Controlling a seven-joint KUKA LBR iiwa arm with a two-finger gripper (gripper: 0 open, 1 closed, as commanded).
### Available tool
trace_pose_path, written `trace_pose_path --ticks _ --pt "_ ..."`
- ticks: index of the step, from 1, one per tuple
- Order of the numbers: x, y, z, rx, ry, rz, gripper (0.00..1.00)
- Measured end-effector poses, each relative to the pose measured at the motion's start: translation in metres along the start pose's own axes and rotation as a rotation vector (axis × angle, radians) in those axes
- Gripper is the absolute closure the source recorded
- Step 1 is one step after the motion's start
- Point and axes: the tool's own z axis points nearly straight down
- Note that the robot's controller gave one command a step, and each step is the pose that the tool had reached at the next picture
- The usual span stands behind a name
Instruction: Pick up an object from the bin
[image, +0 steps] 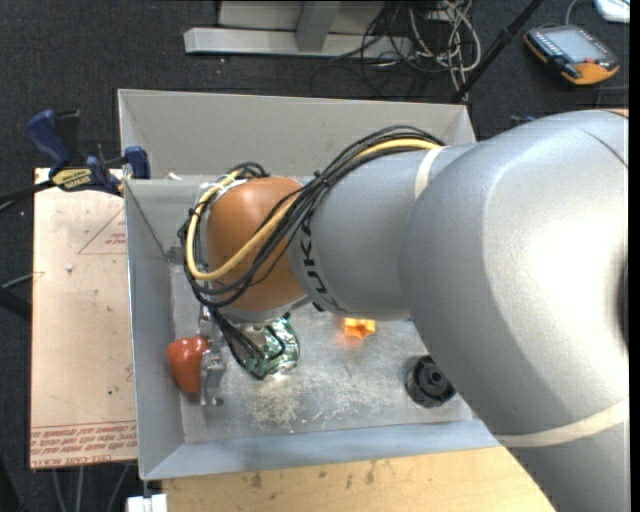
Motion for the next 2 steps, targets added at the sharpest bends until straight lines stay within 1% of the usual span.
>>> trace_pose_path --ticks 1,2 --pt "0.001 0.0 -0.002 -0.001 0.0 0.0 1.0" --pt "0.021 0.008 -0.02 0.005 0.014 -0.042 1.0"
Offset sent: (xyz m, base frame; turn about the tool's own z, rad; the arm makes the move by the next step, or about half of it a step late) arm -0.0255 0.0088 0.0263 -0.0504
